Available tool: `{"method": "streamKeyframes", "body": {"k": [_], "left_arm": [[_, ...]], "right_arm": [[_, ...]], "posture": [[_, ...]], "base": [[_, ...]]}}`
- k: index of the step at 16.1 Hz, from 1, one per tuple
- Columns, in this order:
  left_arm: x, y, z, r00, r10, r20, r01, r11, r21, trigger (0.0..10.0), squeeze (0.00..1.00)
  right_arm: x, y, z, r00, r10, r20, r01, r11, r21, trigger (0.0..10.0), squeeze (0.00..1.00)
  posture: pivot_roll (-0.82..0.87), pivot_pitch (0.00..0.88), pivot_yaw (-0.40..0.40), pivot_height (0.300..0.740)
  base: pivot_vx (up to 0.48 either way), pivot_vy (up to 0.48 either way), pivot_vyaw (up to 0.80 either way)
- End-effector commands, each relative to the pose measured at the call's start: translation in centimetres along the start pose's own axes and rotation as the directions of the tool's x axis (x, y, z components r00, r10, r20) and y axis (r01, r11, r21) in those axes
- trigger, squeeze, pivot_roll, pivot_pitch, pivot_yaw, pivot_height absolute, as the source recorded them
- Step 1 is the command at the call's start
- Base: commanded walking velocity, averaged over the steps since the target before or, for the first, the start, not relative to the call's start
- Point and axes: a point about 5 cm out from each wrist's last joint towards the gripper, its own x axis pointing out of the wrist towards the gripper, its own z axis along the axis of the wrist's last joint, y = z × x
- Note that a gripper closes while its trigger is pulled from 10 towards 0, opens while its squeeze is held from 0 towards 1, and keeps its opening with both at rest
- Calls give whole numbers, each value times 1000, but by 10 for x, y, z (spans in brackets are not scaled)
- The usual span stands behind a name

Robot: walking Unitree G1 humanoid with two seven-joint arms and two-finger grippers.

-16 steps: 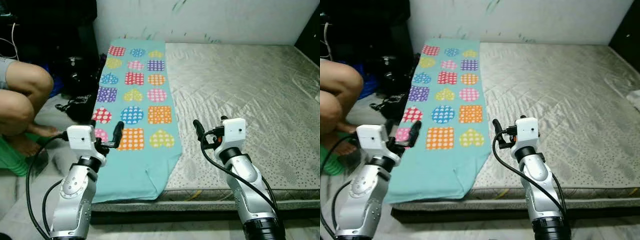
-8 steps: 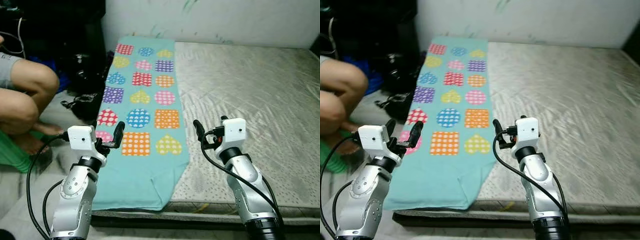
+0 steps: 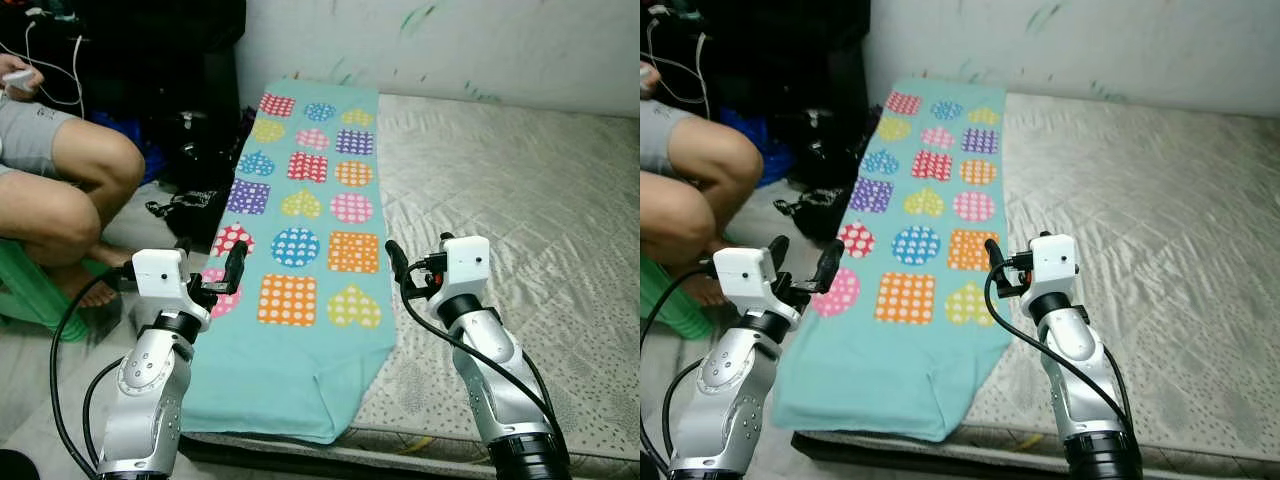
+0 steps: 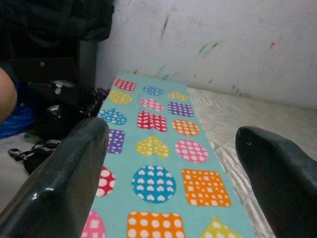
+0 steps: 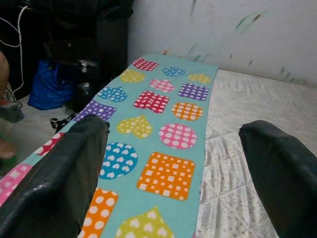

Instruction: Clean up the room

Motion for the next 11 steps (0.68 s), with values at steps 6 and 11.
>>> {"method": "streamKeyframes", "body": {"k": [6,11], "left_arm": [[1,2,-2,1000,21,-14,-21,1000,4,10000,0],[2,4,-3,999,31,-21,-31,1000,0,10000,0]], "right_arm": [[6,-26,3,997,-74,1,74,996,-44,10000,0],[8,-34,2,996,-91,-3,91,994,-60,10000,0]], "posture": [[-50,89,-15,740],[-50,89,-15,740]], "base": [[226,0,0],[0,0,-104]]}}
